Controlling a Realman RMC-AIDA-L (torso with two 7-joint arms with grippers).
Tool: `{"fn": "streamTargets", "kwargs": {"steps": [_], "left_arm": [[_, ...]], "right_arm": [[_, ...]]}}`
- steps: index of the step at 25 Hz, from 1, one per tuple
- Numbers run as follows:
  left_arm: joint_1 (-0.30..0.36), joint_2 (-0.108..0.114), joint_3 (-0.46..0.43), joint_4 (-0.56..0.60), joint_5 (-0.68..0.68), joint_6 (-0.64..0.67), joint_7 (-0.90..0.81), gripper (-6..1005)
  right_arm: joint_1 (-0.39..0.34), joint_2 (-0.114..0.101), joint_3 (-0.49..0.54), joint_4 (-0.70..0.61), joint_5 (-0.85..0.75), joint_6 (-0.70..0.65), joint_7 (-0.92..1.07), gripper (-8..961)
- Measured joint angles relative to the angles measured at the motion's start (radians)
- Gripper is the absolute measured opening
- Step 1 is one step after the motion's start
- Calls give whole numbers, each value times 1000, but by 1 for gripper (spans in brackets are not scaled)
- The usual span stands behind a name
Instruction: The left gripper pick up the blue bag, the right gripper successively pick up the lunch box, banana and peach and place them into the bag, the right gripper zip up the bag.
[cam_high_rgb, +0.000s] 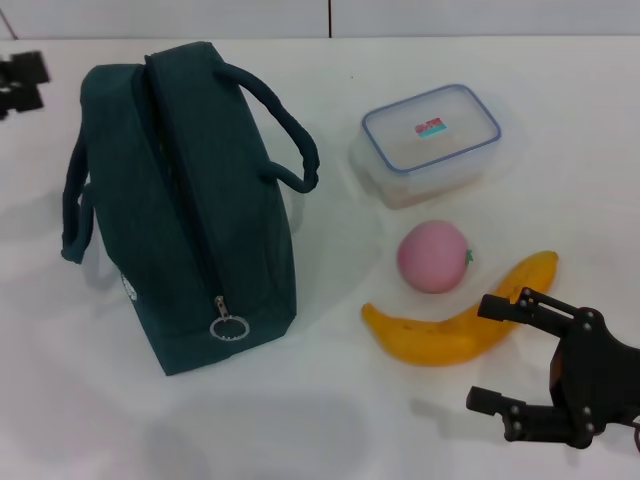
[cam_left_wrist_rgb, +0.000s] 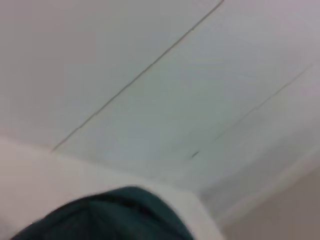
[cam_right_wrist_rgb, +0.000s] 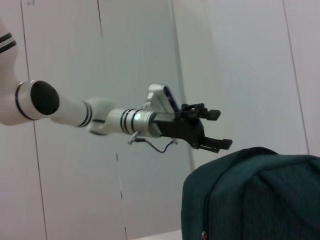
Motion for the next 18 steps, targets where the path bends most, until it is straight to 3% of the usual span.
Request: {"fn": "streamTargets", "kwargs": {"steps": [5, 10, 18], "left_arm": [[-75, 5, 18, 70, 197, 5, -149, 725], [-83, 3, 74, 69, 216, 4, -182, 714], [-117, -30, 81, 60, 242, -13, -180, 697]], "right_arm": [[1, 0, 3, 4, 6, 0, 0, 873], [1, 0, 2, 4, 12, 1, -1, 873], [3, 0, 3, 4, 12, 2, -2, 873]]}}
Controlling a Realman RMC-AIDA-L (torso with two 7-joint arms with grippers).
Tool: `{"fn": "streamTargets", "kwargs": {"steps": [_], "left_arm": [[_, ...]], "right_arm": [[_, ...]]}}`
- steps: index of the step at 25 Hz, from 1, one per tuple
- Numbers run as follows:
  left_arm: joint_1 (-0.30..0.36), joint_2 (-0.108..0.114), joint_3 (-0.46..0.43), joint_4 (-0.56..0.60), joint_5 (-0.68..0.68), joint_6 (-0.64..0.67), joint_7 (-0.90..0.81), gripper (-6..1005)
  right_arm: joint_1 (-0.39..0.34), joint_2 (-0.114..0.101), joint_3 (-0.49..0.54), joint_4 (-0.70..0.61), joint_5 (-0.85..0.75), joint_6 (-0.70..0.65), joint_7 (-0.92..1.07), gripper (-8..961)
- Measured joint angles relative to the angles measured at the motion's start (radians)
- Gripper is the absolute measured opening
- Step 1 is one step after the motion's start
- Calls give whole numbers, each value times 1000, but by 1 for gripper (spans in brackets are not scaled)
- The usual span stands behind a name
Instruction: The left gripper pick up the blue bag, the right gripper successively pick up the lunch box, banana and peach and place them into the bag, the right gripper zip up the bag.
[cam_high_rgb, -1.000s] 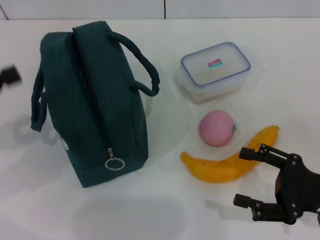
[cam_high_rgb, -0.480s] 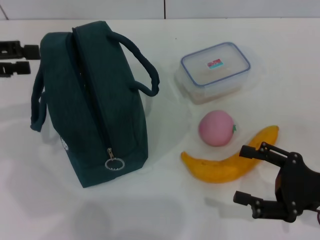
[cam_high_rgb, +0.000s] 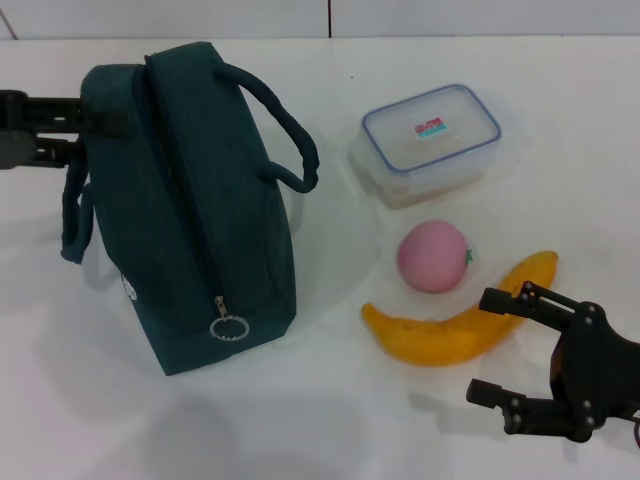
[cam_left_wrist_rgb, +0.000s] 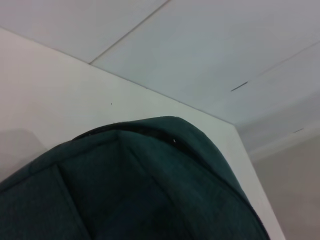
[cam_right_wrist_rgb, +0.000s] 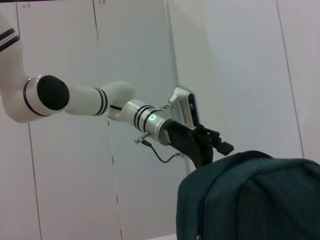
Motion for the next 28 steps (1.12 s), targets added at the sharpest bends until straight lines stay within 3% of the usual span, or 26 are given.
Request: {"fn": "streamTargets", "kwargs": {"steps": [7, 14, 25, 28], "left_arm": [[-15, -20, 9, 0, 57, -30, -10, 681], [-14, -26, 7, 0, 55, -30, 5, 666], [-13, -25, 10, 0, 34, -28, 20, 462], [-13, -27, 10, 0, 33, -28, 19, 345]], "right_arm": [[0, 0, 2, 0, 0, 0, 0, 872], [0, 0, 2, 1, 0, 0, 0, 872], [0, 0, 2, 11, 8, 0, 0, 872], [0, 0, 2, 11, 14, -2, 0, 872]]}}
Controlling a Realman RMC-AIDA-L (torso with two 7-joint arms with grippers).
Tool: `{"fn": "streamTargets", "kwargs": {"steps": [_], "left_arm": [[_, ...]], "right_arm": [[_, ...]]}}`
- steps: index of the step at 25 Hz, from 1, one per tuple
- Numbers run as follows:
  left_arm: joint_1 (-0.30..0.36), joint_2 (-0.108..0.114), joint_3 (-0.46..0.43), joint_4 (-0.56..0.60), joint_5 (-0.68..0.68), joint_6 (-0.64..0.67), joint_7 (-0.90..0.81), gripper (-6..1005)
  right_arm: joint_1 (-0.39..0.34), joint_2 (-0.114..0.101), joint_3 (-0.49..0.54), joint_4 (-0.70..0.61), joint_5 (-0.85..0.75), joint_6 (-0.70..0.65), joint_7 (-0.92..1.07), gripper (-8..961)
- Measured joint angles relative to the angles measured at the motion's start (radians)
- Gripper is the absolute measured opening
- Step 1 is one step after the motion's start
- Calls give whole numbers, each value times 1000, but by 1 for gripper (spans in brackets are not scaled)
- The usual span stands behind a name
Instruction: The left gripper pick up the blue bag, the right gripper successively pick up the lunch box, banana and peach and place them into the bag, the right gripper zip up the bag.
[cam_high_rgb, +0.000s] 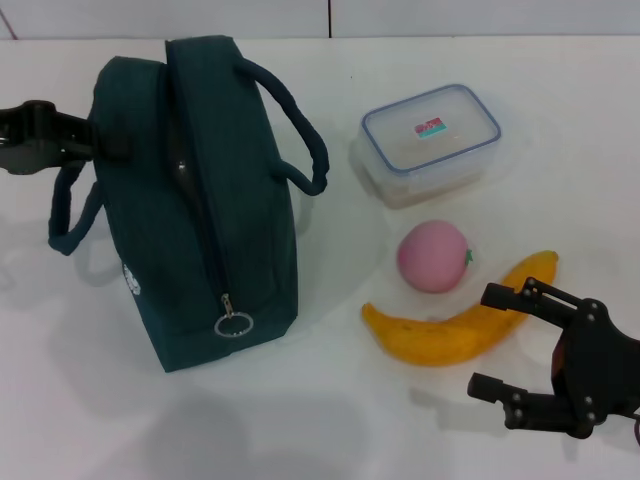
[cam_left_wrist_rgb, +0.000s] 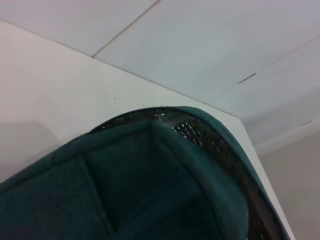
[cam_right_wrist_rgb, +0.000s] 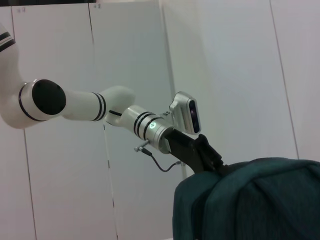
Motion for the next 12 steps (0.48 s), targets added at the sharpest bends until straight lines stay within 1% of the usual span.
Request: {"fn": "streamTargets", "kwargs": {"steps": [5, 8, 9, 11, 12], "left_arm": [[-2, -1, -2, -13, -1, 0, -2, 151], [-5, 2, -5, -33, -13, 0, -2, 36], [-5, 2, -5, -35, -19, 0, -1, 36], [-5, 1, -3, -37, -49, 2, 1, 36], [-5, 0, -2, -37, -64, 3, 2, 36]], "right_arm": [[-2, 0, 1, 5, 19, -1, 6, 872], [-2, 0, 1, 57, 133, -1, 38, 872], [-2, -1, 2, 92, 239, 2, 103, 872], [-1, -1, 2, 118, 330, 12, 186, 872], [-1, -1, 3, 135, 416, 26, 296, 872]]}}
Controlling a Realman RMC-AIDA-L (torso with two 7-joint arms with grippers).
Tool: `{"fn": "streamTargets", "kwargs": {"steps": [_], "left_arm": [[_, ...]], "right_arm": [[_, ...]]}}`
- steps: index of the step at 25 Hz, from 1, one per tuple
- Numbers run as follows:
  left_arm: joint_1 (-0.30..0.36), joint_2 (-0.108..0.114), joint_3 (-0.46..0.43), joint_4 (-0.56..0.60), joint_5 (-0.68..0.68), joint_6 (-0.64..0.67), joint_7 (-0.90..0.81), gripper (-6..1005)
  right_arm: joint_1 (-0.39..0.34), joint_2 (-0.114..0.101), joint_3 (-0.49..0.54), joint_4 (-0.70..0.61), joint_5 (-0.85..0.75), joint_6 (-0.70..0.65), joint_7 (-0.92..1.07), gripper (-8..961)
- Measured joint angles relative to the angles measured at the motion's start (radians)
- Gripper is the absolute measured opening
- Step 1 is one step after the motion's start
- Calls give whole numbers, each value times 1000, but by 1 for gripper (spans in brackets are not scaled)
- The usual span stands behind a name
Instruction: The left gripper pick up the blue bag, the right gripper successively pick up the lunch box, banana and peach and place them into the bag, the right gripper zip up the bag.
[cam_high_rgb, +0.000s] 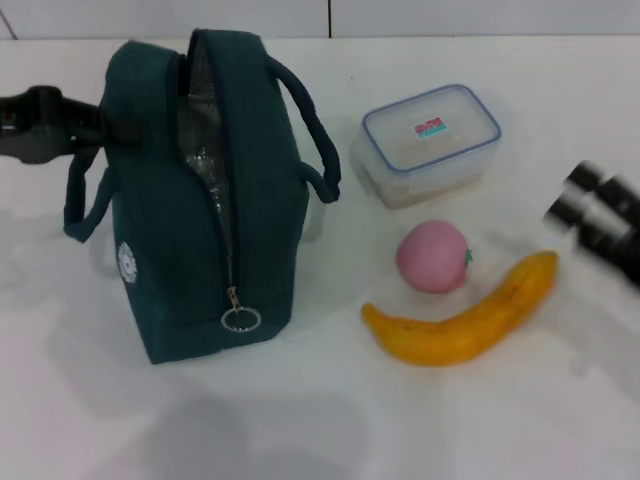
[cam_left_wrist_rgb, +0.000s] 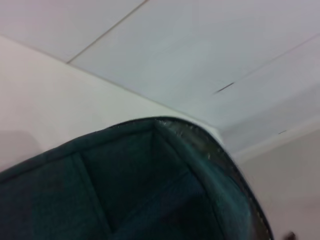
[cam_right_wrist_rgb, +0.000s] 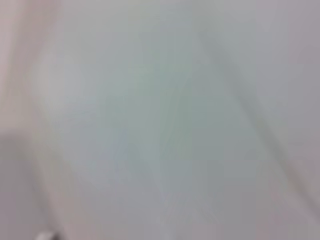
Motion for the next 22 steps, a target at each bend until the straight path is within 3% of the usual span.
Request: {"fn": "streamTargets", "kwargs": {"steps": [6, 16, 22], "left_arm": [[2, -3, -3, -1, -41, 1, 7, 36], [-10, -9, -6, -1, -57, -11, 30, 36], [-20, -19, -6, -2, -76, -18, 31, 36]], "right_arm": [[36, 0, 0, 0, 185, 160, 420, 871], [198, 8, -6, 12, 241, 574, 722, 871], [298, 9, -46, 46, 236, 723, 765, 871]]}}
